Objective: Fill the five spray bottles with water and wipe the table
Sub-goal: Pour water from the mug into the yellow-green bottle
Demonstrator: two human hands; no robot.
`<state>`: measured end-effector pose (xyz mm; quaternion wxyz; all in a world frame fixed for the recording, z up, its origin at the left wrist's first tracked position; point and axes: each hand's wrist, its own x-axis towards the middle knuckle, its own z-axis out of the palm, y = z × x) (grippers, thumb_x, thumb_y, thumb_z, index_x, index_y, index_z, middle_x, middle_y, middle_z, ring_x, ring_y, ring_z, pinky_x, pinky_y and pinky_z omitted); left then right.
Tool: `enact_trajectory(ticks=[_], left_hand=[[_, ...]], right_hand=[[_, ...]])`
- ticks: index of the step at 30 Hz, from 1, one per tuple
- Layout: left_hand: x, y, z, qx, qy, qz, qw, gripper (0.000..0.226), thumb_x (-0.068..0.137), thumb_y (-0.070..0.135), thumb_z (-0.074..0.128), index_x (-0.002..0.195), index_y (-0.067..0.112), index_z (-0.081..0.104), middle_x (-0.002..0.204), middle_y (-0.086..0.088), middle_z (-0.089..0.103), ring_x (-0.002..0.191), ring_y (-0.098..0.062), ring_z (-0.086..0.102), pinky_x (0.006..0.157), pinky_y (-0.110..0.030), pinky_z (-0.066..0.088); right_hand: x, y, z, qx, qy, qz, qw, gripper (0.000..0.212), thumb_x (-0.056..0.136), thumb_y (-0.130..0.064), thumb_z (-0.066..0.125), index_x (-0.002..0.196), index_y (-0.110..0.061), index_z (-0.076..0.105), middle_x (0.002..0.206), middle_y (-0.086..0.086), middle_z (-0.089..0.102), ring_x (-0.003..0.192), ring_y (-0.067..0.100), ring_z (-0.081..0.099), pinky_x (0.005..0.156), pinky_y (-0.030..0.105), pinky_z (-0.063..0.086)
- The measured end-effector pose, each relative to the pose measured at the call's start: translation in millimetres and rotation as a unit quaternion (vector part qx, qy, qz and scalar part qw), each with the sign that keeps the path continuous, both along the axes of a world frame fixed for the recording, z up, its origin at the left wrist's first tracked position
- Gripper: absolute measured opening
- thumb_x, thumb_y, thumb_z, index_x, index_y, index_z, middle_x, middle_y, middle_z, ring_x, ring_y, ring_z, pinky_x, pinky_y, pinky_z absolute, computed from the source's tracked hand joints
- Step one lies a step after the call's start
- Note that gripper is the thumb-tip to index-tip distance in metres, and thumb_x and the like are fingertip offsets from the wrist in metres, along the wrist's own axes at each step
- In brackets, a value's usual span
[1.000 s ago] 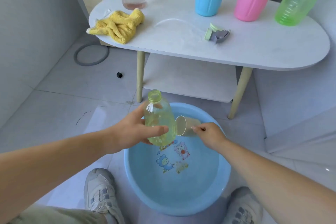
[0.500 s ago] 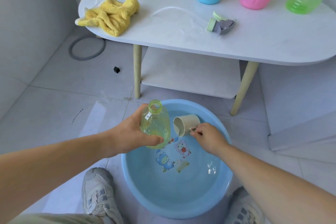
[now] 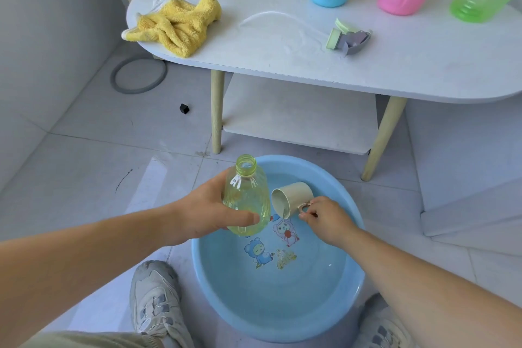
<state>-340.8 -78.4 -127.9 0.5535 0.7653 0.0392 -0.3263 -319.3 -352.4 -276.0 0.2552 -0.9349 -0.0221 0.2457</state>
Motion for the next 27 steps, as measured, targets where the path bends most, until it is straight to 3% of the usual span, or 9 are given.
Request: enact_trajectory(ticks=[3,6,8,11,13,16,19,23,27], left_hand=[[-0.3,0.8,-0.2,-0.002,0.002,0.005,1.0,0.065,0.065,0.024,0.084,0.122,0.039,0.058,0.111,0.007,0.072,0.102,-0.01,0.071,0.082,-0.031,0.061],[0.5,1.1,1.5,-0.006,0.007,0.001,1.0,0.064,0.066,0.023,0.085,0.122,0.04,0.058,0.111,0.007,0.072,0.101,-0.01,0.072,0.082,-0.031,0.061],[-0.4,2.5,5.5,-0.017,0.011,-0.004,1.0,0.065,0.071,0.016,0.088,0.123,0.041,0.057,0.112,0.006,0.072,0.101,-0.009,0.072,0.08,-0.029,0.061],[1.4,4.4,9.2,-0.027,0.017,-0.012,0.999,0.071,0.071,0.015,0.089,0.128,0.04,0.055,0.115,0.004,0.071,0.103,-0.013,0.072,0.081,-0.032,0.061],[0.8,6.2,14.9,-0.033,0.015,-0.014,0.999,0.076,0.066,0.019,0.087,0.131,0.039,0.055,0.117,0.001,0.071,0.105,-0.017,0.073,0.082,-0.035,0.061],[1.0,9.3,22.7,-0.024,0.007,-0.019,1.0,0.075,0.063,0.02,0.089,0.129,0.037,0.057,0.118,-0.001,0.07,0.104,-0.018,0.073,0.081,-0.036,0.062],[1.8,12.0,29.1,0.004,-0.003,-0.021,1.0,0.079,0.054,0.03,0.091,0.125,0.039,0.059,0.116,-0.003,0.07,0.103,-0.022,0.073,0.085,-0.045,0.063],[0.0,11.6,36.1,0.023,-0.021,-0.002,1.0,0.087,0.046,0.038,0.091,0.127,0.043,0.057,0.118,-0.002,0.068,0.106,-0.023,0.071,0.086,-0.05,0.062],[-3.2,5.4,44.7,0.017,-0.03,0.012,0.999,0.087,0.045,0.038,0.09,0.126,0.047,0.057,0.115,0.0,0.069,0.104,-0.021,0.072,0.085,-0.048,0.063]], right_hand=[[-1.1,2.1,0.9,0.032,0.026,-0.036,0.998,0.049,0.095,-0.031,0.059,0.055,-0.008,0.042,0.064,0.005,0.044,0.058,0.022,0.041,0.055,0.032,0.031],[0.8,2.3,11.6,0.076,0.051,-0.1,0.991,0.046,0.096,-0.033,0.059,0.074,0.007,0.06,0.058,0.001,0.041,0.051,0.016,0.031,0.049,0.027,0.027],[0.2,0.9,24.5,0.099,0.053,-0.118,0.987,0.045,0.095,-0.036,0.06,0.078,0.006,0.066,0.055,0.003,0.034,0.051,0.016,0.029,0.048,0.026,0.027],[1.5,-2.8,39.7,0.131,0.063,-0.137,0.98,0.04,0.092,-0.042,0.064,0.076,-0.006,0.072,0.073,0.027,0.057,0.061,0.03,0.052,0.064,0.041,0.052],[0.6,-3.6,57.0,0.161,0.069,-0.153,0.973,0.036,0.092,-0.041,0.065,0.078,-0.009,0.073,0.087,0.02,0.071,0.081,0.03,0.07,0.083,0.042,0.056],[1.8,-3.1,87.5,0.226,0.073,-0.175,0.955,0.033,0.094,-0.032,0.064,0.083,-0.002,0.072,0.08,0.006,0.072,0.083,0.019,0.071,0.086,0.03,0.056],[0.3,-2.7,119.7,0.271,0.048,-0.198,0.941,0.033,0.096,-0.026,0.062,0.083,0.004,0.069,0.083,0.012,0.069,0.082,0.021,0.069,0.091,0.031,0.057],[-5.0,-5.1,166.3,0.314,0.001,-0.209,0.926,0.034,0.097,-0.023,0.059,0.069,-0.004,0.062,0.08,0.012,0.062,0.078,0.022,0.066,0.083,0.026,0.058],[-11.5,-12.3,208.2,0.32,-0.054,-0.214,0.921,0.034,0.095,-0.028,0.062,0.066,-0.013,0.068,0.076,0.005,0.068,0.081,0.025,0.071,0.085,0.033,0.057]])
